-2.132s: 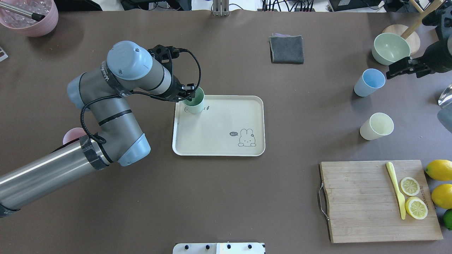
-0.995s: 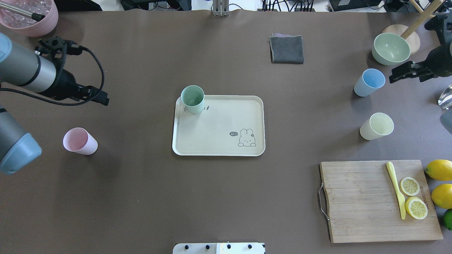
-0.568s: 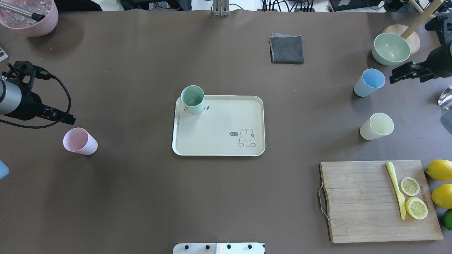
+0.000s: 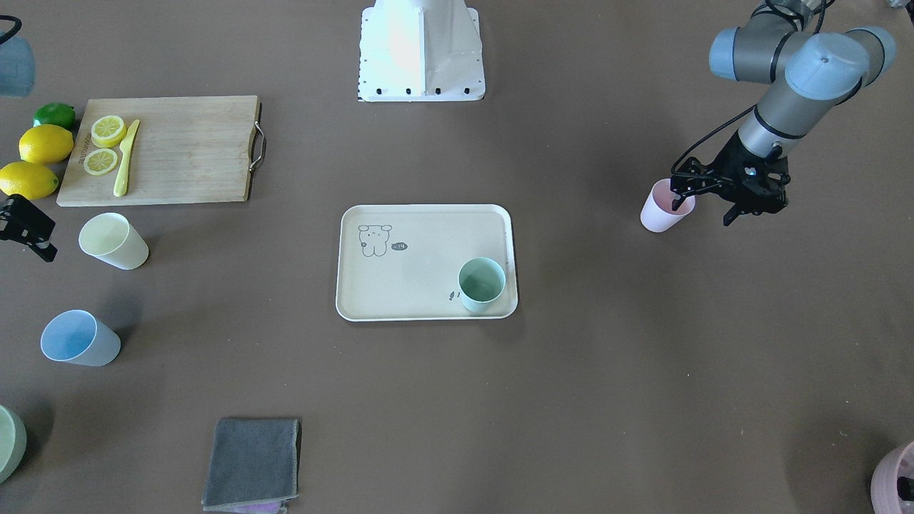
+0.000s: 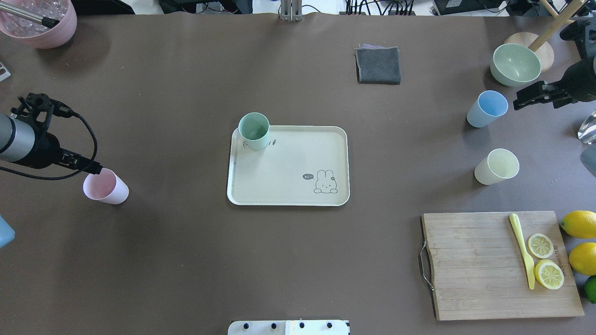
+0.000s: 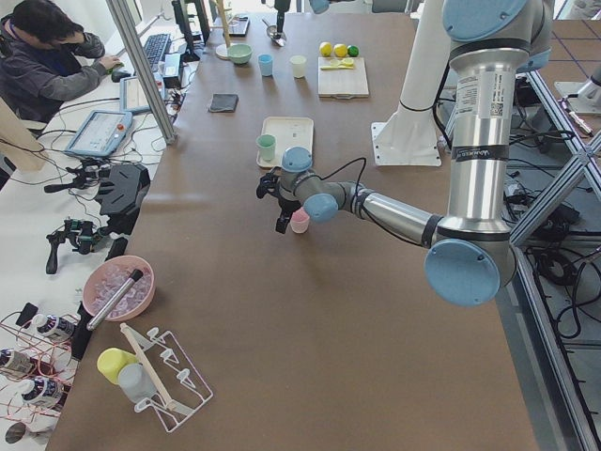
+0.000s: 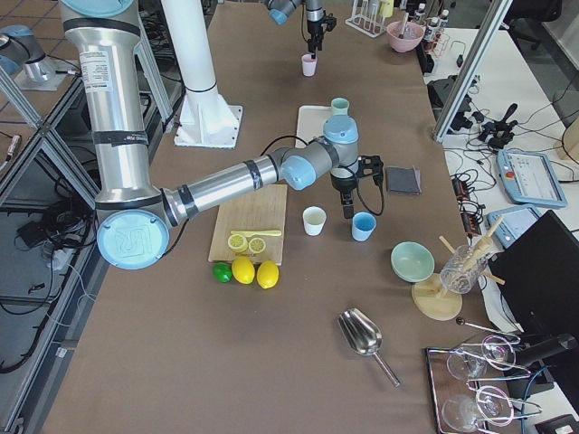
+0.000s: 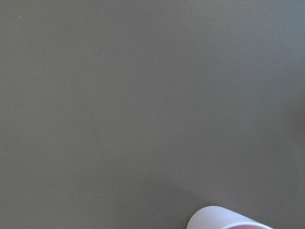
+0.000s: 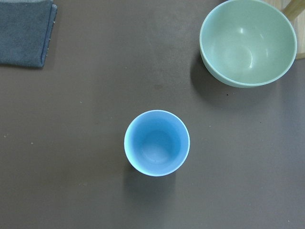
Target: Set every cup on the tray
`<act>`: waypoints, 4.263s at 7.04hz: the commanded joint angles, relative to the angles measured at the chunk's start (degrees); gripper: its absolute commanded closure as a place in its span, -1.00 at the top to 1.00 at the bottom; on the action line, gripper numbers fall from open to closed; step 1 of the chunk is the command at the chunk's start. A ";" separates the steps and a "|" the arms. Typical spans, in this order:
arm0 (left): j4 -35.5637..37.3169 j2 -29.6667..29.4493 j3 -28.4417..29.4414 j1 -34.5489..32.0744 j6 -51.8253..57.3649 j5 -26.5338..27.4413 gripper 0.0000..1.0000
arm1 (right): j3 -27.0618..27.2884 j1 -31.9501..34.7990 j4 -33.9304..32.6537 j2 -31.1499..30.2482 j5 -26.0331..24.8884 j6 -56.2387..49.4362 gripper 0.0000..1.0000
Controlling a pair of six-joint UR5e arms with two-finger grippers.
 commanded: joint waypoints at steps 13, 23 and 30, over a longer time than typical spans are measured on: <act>22.43 -33.84 5.18 15.70 -24.29 10.44 -1.00 | -0.13 -0.62 0.00 -0.11 0.00 0.03 1.00; 18.65 -24.28 2.73 -4.51 -3.82 -2.75 0.97 | -22.99 -1.93 12.56 8.60 -1.49 -1.99 1.00; 18.39 -23.13 3.17 -5.99 -1.44 -3.26 0.97 | -20.19 -6.59 14.41 9.46 -6.59 3.70 -1.00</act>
